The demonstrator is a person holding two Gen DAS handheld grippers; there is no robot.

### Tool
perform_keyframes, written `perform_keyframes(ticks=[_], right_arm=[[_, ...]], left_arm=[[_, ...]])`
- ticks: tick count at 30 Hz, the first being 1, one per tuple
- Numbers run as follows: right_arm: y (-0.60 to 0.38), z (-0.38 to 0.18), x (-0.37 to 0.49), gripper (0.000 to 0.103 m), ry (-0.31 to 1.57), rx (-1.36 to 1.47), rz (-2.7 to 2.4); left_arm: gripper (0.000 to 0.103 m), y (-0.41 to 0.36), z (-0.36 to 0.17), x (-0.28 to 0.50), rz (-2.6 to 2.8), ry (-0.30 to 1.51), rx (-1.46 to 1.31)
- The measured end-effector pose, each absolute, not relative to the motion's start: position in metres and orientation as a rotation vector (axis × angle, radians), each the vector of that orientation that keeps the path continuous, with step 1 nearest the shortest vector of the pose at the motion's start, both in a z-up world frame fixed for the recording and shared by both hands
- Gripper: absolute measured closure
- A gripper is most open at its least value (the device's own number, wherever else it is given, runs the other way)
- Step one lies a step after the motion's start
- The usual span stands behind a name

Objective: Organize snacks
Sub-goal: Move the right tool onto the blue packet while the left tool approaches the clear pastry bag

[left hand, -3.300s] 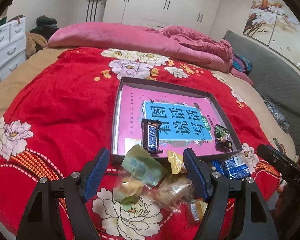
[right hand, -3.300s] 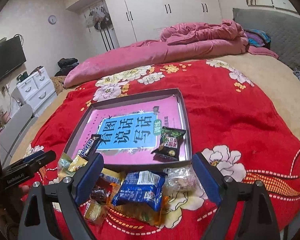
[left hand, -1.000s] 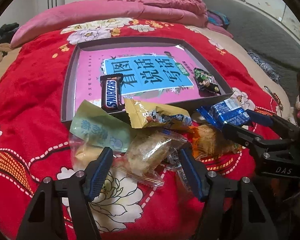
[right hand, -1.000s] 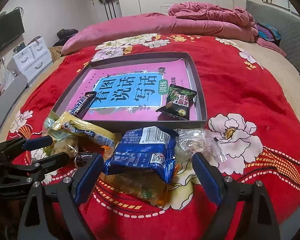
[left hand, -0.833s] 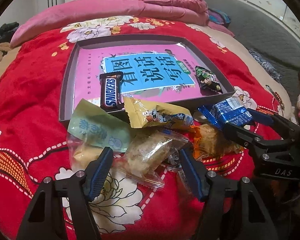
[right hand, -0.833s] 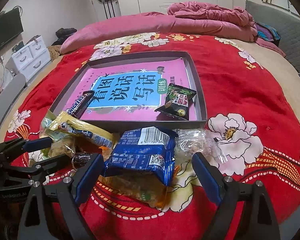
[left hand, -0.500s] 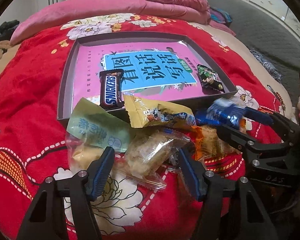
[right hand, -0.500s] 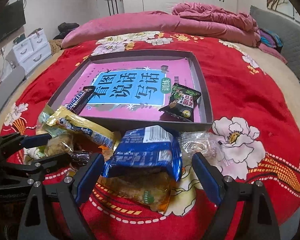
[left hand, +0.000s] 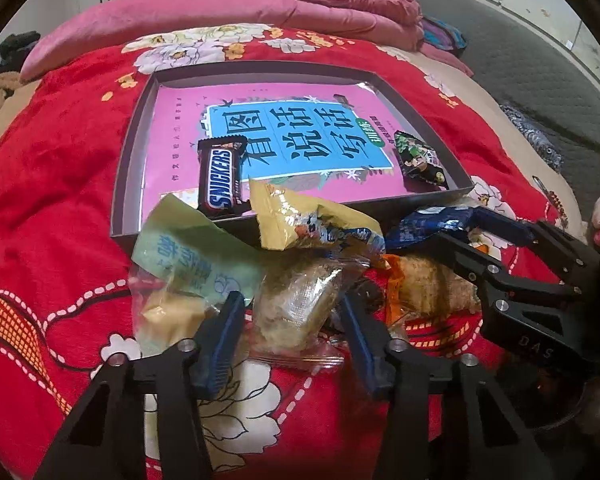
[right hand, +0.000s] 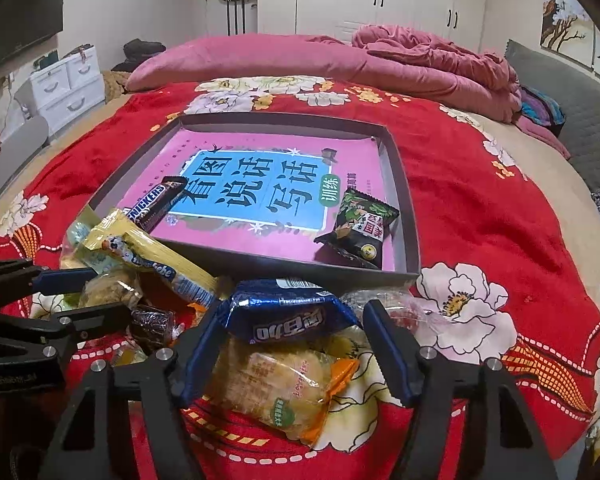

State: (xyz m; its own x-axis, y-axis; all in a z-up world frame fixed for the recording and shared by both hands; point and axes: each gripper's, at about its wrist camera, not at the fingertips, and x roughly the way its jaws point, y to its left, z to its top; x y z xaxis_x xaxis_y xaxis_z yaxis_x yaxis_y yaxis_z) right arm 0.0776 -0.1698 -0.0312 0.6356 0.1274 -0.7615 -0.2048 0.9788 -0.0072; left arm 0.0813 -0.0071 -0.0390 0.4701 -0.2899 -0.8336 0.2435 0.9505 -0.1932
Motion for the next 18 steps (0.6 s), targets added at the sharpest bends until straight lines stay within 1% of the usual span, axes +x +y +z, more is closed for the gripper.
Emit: perform_keyframes(ticks=[2,7,11,17,18], right_arm=[[-0.169,-0.031,0.078,0.041,0.859,-0.097,0.196],[-0.168,-0.030,0.082,0.039,0.856,-0.083,0.220],[-0.166,-0.031,0.084,0.030,0.856,-0.084,0.226],[-0.173,-0.029,0.086,0.029,0.855,-0.061,0.202],[-0.177,-0.030,0.088,0.024,0.866,-0.043,0.194]], left_arm=[[0.060,-0.007,-0.040,0.082,-0.330,1.040,-0.056],[0.060,-0.007,-0.042,0.084,-0.329,1.051,-0.066],[0.060,-0.007,-0.042,0.085,-0.330,1.058,-0.074],[0.060,-0.006,-0.043,0.086,-0.334,1.062,-0.082],[0.060,-0.006,-0.043,0.087,-0.334,1.064,-0.085]])
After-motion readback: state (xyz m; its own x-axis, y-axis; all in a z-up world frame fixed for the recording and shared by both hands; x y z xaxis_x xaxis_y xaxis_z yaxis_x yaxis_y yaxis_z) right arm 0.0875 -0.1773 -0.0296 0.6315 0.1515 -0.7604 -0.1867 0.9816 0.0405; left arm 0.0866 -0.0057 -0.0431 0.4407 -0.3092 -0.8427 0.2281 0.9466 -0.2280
